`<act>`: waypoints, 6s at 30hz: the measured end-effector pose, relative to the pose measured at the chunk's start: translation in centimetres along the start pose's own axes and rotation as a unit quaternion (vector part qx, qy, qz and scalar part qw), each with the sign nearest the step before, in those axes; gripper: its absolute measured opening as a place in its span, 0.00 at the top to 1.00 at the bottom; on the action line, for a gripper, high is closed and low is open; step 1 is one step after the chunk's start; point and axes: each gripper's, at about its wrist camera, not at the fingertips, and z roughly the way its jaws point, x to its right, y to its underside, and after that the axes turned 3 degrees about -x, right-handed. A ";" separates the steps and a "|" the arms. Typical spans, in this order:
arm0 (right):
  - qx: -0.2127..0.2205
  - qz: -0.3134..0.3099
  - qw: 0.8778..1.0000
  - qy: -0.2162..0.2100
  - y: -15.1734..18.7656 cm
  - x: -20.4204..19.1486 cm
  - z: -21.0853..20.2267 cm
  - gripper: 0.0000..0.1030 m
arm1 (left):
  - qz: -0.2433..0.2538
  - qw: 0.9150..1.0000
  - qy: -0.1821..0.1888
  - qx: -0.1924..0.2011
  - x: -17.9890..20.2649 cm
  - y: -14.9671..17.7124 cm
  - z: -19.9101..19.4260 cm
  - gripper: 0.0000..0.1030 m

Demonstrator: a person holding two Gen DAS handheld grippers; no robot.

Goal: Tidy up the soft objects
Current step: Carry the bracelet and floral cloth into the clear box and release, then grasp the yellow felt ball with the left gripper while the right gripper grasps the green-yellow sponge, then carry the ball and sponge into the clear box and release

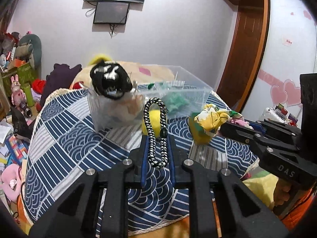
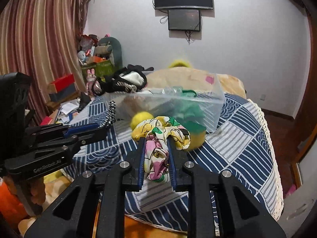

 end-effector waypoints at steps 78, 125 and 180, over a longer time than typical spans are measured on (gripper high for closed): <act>0.052 0.017 0.995 0.080 -7.0 4.4 1.0 0.34 | 0.024 0.998 -0.043 0.046 0.0 -7.8 1.8 0.37; -0.041 0.032 0.997 0.048 0.4 3.3 4.7 0.55 | -0.035 0.997 -0.006 -0.067 -0.1 -0.9 9.9 0.65; -0.021 0.014 0.999 0.041 -7.0 4.3 8.8 0.42 | -0.028 0.999 -0.019 0.003 -1.6 -8.1 8.1 0.55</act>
